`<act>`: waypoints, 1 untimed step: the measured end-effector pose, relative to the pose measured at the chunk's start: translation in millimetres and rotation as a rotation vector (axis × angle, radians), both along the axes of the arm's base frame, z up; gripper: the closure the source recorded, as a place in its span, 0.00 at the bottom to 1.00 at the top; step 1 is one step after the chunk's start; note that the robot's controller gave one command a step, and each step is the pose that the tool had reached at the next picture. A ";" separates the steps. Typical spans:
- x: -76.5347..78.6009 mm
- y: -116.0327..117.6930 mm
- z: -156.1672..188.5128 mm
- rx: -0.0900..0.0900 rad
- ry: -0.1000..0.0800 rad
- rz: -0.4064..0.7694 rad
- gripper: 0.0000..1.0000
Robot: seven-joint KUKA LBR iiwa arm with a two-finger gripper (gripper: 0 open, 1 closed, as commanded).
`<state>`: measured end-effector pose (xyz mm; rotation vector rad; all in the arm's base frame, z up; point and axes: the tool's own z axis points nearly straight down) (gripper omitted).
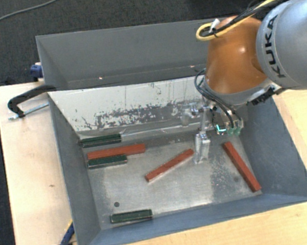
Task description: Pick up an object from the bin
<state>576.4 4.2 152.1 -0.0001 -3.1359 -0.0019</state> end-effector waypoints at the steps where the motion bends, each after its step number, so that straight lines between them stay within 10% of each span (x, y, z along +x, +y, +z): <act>1: -4.3 35.5 -84.2 0.002 -0.002 0.213 0.00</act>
Offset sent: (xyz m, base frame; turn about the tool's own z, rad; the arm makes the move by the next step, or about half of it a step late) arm -0.0034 0.0335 -0.0821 -0.2120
